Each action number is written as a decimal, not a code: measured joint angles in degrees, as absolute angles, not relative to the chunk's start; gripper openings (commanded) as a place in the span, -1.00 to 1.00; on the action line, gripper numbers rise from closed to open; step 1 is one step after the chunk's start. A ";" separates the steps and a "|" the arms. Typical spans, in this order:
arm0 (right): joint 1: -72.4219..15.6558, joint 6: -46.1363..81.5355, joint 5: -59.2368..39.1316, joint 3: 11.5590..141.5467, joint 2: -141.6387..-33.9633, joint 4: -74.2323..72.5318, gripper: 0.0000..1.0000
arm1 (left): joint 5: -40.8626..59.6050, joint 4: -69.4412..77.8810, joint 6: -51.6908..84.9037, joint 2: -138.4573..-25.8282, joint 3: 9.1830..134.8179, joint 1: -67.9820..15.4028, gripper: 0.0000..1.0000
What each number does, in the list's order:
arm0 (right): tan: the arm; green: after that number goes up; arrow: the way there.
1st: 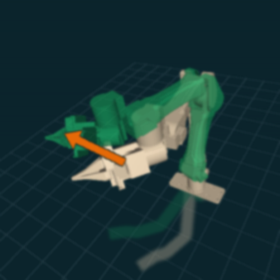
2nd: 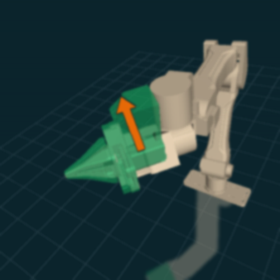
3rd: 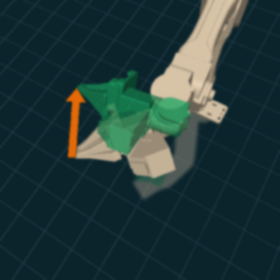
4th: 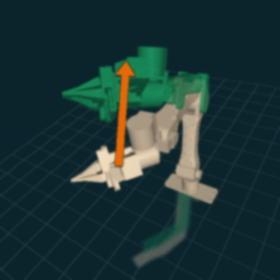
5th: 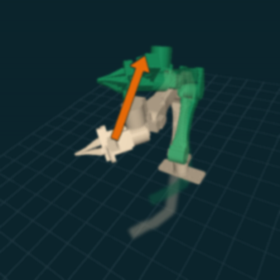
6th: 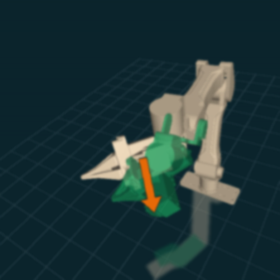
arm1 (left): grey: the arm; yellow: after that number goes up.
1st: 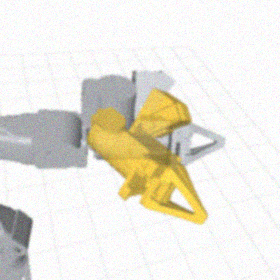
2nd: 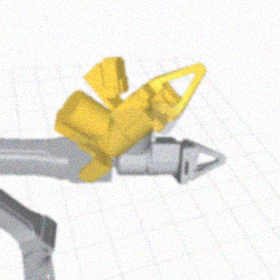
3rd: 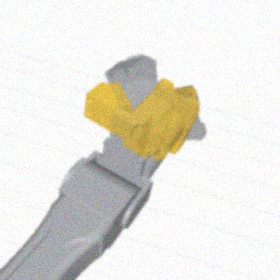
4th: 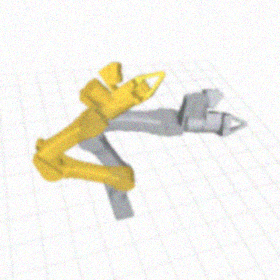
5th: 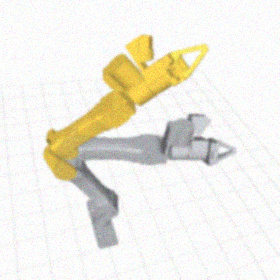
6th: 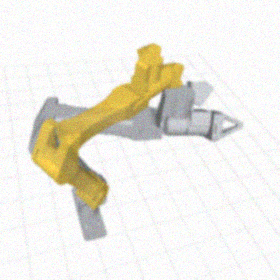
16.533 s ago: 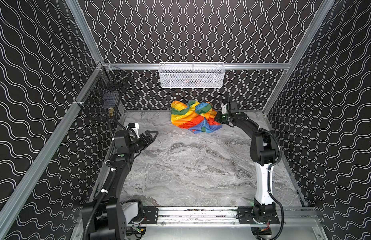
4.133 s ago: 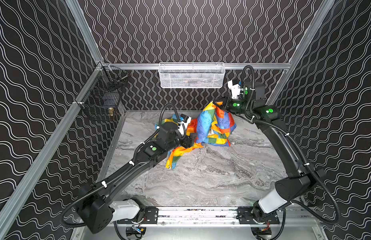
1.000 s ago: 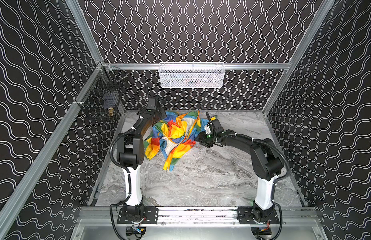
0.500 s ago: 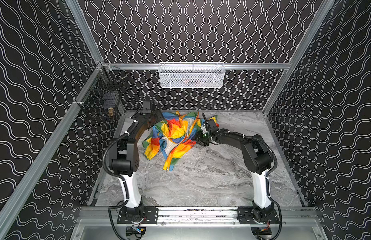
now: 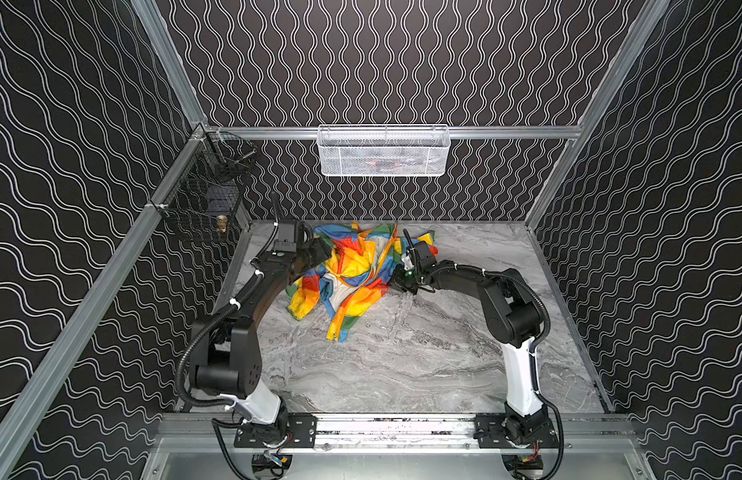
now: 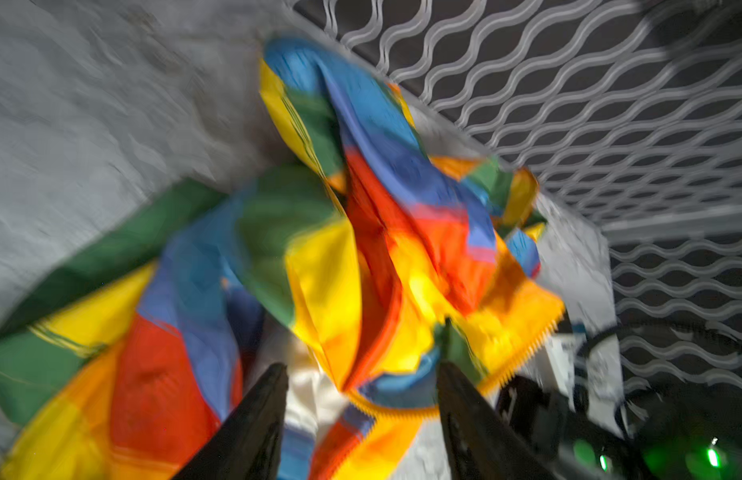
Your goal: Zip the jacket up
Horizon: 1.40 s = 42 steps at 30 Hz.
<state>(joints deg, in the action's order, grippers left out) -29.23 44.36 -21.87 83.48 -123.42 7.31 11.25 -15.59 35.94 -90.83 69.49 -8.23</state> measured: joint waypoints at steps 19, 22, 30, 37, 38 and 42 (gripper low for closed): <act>-22.31 33.78 -18.81 78.08 -105.97 16.80 -1.00 | 13.52 -8.71 33.93 -93.93 60.45 -19.31 0.20; -19.51 32.01 -18.55 78.13 -105.21 19.42 -1.00 | 13.50 -6.68 33.93 -96.31 60.88 -20.43 0.17; -16.49 28.36 -16.01 79.33 -103.22 25.19 -1.00 | 11.60 -2.70 33.08 -98.87 63.53 -22.39 0.14; -15.18 26.83 -14.39 79.53 -100.95 28.27 -1.00 | 11.55 -3.11 32.88 -96.97 62.15 -23.77 0.14; -14.94 26.41 -14.22 79.53 -100.51 28.80 -1.00 | 11.49 -3.16 32.88 -96.31 61.80 -23.92 0.14; -14.11 25.85 -14.04 79.24 -98.65 30.50 -1.00 | 11.16 -4.60 32.88 -94.13 61.08 -24.77 0.14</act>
